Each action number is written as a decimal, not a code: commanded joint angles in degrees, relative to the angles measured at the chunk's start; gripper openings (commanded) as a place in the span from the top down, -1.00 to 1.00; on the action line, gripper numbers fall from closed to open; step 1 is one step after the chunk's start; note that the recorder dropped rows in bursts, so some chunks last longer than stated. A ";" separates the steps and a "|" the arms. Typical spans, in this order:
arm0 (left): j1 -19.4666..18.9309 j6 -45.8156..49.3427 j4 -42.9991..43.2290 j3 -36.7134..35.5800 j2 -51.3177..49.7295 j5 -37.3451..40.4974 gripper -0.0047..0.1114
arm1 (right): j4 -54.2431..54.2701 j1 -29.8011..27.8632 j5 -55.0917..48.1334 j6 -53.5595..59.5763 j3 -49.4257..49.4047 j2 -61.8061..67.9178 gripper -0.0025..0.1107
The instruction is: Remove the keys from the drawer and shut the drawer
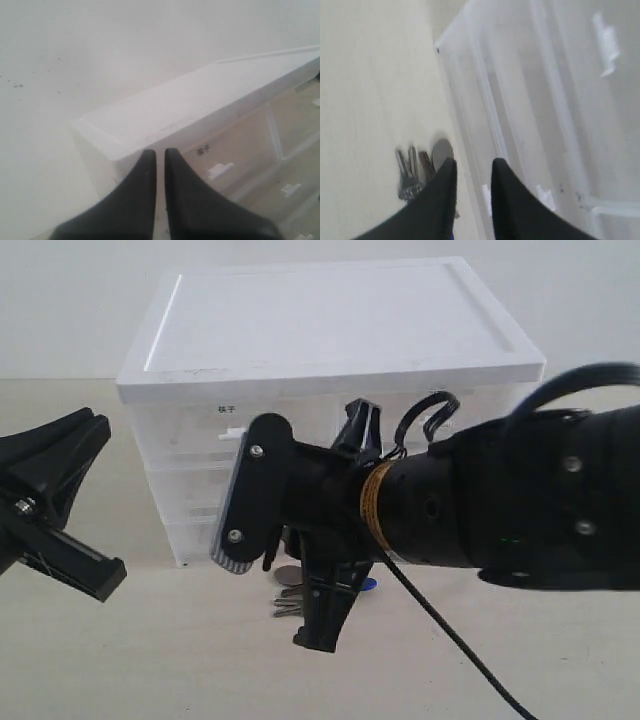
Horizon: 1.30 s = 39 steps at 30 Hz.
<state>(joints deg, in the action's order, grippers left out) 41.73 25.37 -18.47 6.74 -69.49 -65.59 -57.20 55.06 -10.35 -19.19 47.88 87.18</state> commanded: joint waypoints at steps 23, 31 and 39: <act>-27.68 -6.23 -7.89 38.06 -6.38 60.04 0.84 | 10.26 -51.32 2.92 -28.84 2.08 -14.82 0.96; -30.77 -4.27 -7.57 49.50 -17.00 74.62 0.84 | 17.28 -48.44 5.81 -21.15 4.16 -6.48 0.96; -30.09 -3.43 -7.58 50.83 -20.35 73.75 0.84 | 17.44 -45.78 12.62 -22.67 4.26 -3.63 0.96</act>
<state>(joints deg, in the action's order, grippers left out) 11.24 20.82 -26.36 57.04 -89.38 8.53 -39.91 8.12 0.84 -41.13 51.83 82.76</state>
